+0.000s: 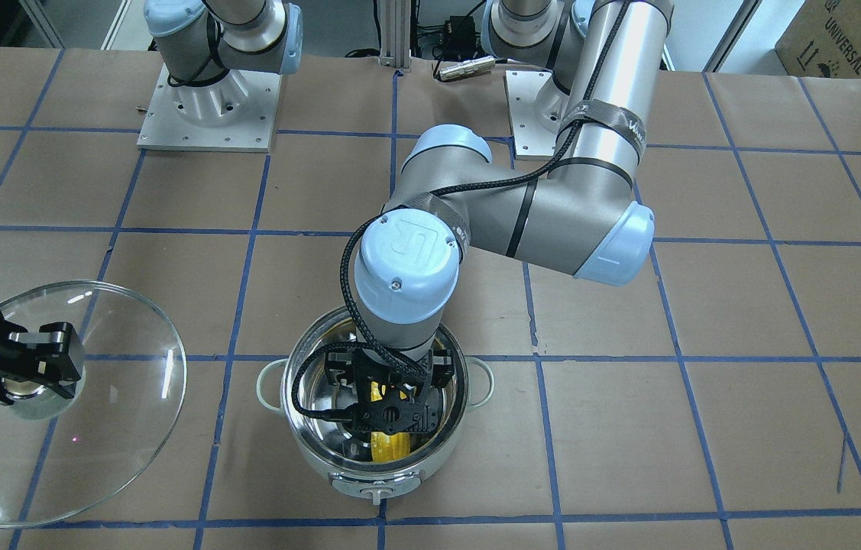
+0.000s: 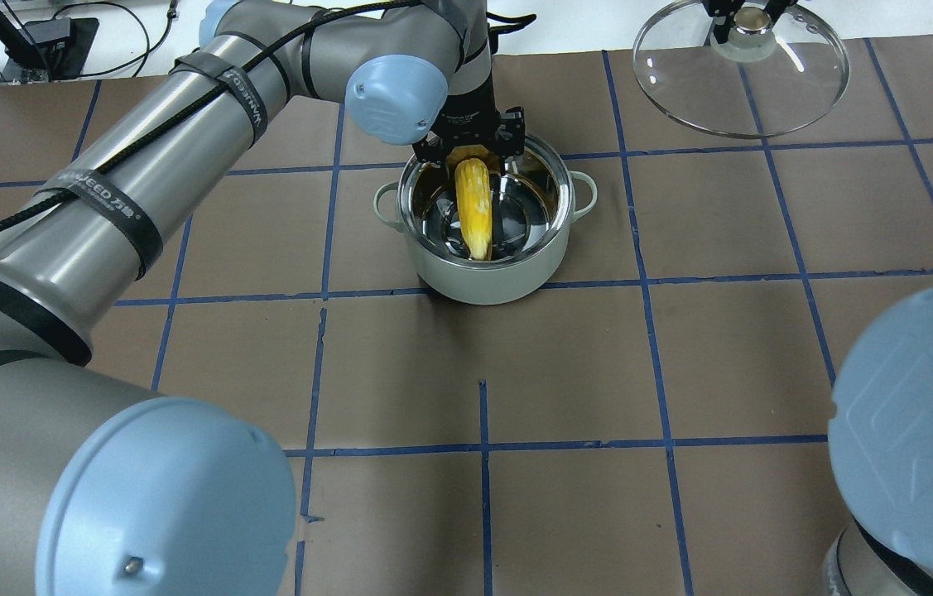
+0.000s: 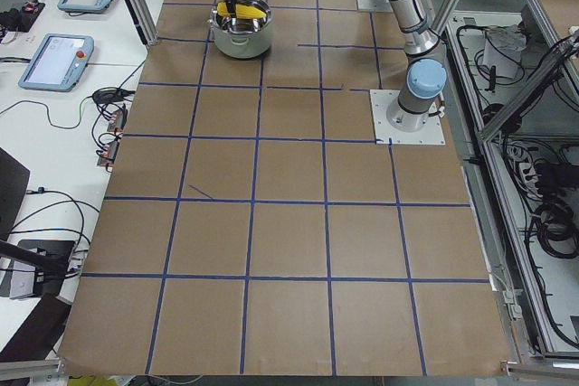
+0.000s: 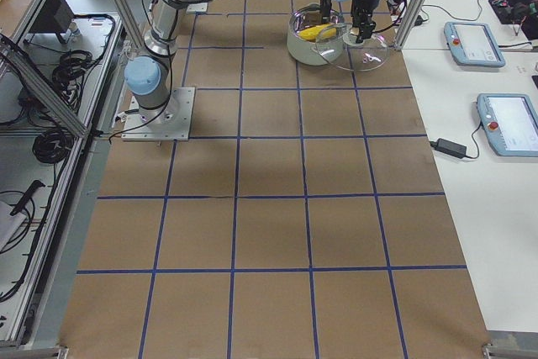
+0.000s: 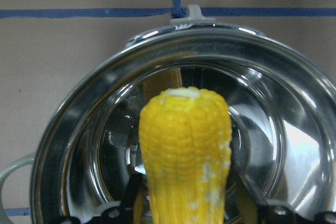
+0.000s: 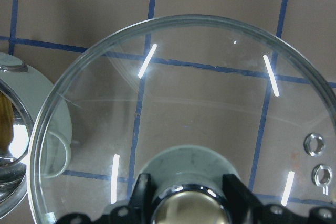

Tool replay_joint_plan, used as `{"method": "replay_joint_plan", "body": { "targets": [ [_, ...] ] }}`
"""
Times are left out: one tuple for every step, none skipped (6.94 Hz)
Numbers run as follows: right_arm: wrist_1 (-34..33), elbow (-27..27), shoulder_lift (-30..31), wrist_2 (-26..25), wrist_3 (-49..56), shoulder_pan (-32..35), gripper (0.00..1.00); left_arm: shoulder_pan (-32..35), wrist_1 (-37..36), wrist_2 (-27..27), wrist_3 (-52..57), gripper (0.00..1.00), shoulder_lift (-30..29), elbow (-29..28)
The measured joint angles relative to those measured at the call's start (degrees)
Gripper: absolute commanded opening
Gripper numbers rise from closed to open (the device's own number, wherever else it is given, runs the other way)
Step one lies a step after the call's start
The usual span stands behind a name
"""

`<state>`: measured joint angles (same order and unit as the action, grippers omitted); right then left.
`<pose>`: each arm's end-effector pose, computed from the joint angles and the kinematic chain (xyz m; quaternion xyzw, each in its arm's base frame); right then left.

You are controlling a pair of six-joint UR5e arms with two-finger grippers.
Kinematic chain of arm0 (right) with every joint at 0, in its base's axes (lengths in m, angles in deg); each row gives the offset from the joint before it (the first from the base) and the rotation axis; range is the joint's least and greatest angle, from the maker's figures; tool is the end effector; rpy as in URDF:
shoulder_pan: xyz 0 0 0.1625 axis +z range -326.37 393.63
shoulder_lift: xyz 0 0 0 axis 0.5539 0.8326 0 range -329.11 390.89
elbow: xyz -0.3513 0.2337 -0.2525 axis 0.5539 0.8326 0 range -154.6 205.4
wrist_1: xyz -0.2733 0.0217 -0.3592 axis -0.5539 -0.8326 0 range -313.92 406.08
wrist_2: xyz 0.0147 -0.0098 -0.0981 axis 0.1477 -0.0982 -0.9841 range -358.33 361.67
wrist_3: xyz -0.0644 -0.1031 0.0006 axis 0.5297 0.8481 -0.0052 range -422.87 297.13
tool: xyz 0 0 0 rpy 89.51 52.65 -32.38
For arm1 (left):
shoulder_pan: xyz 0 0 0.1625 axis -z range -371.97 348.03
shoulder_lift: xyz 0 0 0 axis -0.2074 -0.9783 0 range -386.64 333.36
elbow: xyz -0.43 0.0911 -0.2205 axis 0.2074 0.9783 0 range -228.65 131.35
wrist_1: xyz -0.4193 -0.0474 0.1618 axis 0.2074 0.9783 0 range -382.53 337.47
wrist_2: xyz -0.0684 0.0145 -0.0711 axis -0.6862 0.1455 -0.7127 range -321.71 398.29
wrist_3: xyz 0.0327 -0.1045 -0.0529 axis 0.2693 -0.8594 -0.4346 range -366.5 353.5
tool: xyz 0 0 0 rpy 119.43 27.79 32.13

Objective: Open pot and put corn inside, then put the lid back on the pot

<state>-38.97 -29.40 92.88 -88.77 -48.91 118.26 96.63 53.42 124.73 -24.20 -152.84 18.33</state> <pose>0.0603 -0.7728 0.5330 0.0747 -0.9970 0.0185 0.0071 -0.3927 -0.7251 0.3411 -0.0081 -0.9995 -0.0025 0.0318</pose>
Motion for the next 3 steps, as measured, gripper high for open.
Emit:
{"method": "replay_joint_plan", "body": {
  "targets": [
    [0.1, 0.0, 0.2, 0.0, 0.0, 0.0, 0.07, 0.0, 0.3, 0.0, 0.3, 1.0, 0.6, 0.1],
    [0.1, 0.0, 0.2, 0.0, -0.1, 0.2, 0.07, -0.5, 0.7, -0.1, 0.7, 1.0, 1.6, 0.2],
    [0.1, -0.1, 0.3, 0.0, -0.2, 0.4, 0.07, -1.5, 2.0, -0.1, 1.9, 1.0, 3.0, 0.3]
  ]
}}
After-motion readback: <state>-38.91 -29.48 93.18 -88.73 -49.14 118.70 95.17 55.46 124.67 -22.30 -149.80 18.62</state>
